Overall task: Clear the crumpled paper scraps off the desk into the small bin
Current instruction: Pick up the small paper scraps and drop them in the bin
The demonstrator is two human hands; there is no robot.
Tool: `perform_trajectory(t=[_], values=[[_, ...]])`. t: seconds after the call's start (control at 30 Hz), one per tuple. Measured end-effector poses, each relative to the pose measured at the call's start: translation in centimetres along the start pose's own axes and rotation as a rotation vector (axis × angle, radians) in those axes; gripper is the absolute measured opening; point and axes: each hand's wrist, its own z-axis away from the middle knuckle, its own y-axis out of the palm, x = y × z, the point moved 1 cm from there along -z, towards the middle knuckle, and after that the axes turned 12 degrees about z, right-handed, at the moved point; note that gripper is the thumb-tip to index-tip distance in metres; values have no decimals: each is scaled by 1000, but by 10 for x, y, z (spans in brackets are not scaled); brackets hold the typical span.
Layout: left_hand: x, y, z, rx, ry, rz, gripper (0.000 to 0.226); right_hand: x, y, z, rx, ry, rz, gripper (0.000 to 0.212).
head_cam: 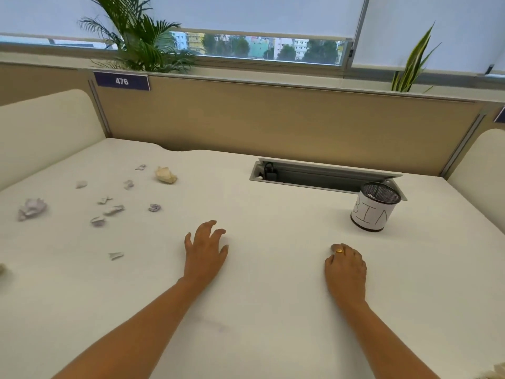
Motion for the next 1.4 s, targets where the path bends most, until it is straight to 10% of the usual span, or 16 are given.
perform_trajectory(t=[0.83,1.4], values=[[216,-141,-7,178,-301,-171,56,295,-8,46,399,-427,-563,43],[254,-159,-41,423,-23,-111,47,437,-5,6,521,-649,-217,61]])
